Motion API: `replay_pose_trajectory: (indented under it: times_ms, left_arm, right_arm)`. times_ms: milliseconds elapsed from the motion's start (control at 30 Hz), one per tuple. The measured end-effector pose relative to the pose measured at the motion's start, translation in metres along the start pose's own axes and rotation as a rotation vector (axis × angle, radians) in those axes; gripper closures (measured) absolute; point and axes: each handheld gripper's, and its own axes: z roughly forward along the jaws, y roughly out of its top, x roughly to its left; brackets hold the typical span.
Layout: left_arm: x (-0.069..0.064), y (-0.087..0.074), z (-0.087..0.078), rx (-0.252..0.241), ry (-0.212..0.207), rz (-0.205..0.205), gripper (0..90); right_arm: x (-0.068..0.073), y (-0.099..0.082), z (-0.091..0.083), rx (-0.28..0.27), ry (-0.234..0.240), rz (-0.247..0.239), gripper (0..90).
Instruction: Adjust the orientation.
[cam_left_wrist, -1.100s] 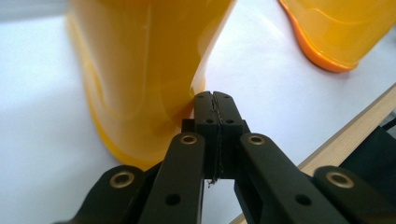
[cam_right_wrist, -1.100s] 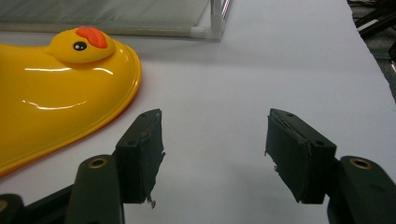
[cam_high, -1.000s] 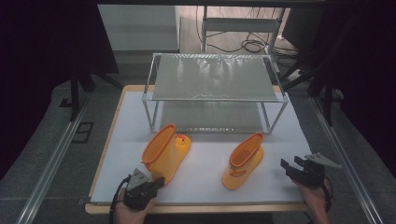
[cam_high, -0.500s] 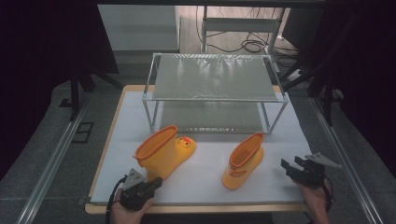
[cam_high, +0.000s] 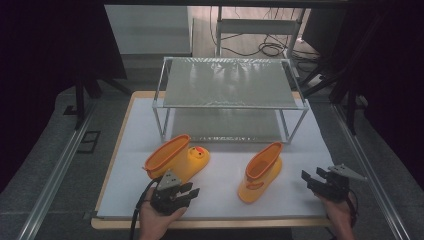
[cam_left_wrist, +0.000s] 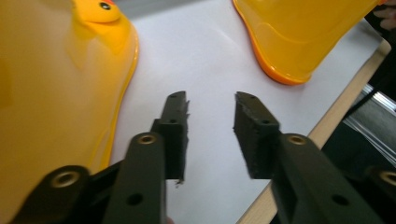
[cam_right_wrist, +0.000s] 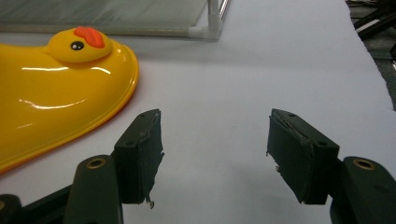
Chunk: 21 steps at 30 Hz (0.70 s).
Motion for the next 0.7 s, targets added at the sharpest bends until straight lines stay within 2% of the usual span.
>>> replay_pose_trajectory:
  times_ms: [67, 133, 267, 467, 567, 700]
  left_arm:
    - [-0.002, 0.009, -0.001, 0.021, -0.031, 0.016, 54.2]
    - [-0.004, 0.012, -0.001, 0.026, -0.036, 0.021, 53.1]
    - [-0.010, 0.029, -0.002, 0.066, -0.069, 0.052, 51.8]
    - [-0.013, 0.048, -0.004, 0.103, -0.113, 0.061, 51.5]
    - [-0.014, 0.057, -0.005, 0.123, -0.166, 0.056, 51.4]
    - [-0.018, 0.073, -0.009, 0.143, -0.174, 0.082, 51.1]
  right_arm:
    - [0.000, 0.001, -0.001, -0.005, 0.003, 0.006, 35.4]
    - [0.000, 0.002, -0.002, -0.008, 0.005, 0.010, 35.7]
    - [0.000, 0.002, -0.002, 0.002, 0.004, 0.006, 36.1]
    - [-0.001, 0.001, -0.003, 0.010, 0.007, -0.001, 36.2]
    - [-0.002, 0.001, -0.004, 0.006, 0.006, 0.006, 36.2]
    - [-0.003, 0.001, -0.004, 0.007, 0.005, 0.009, 36.2]
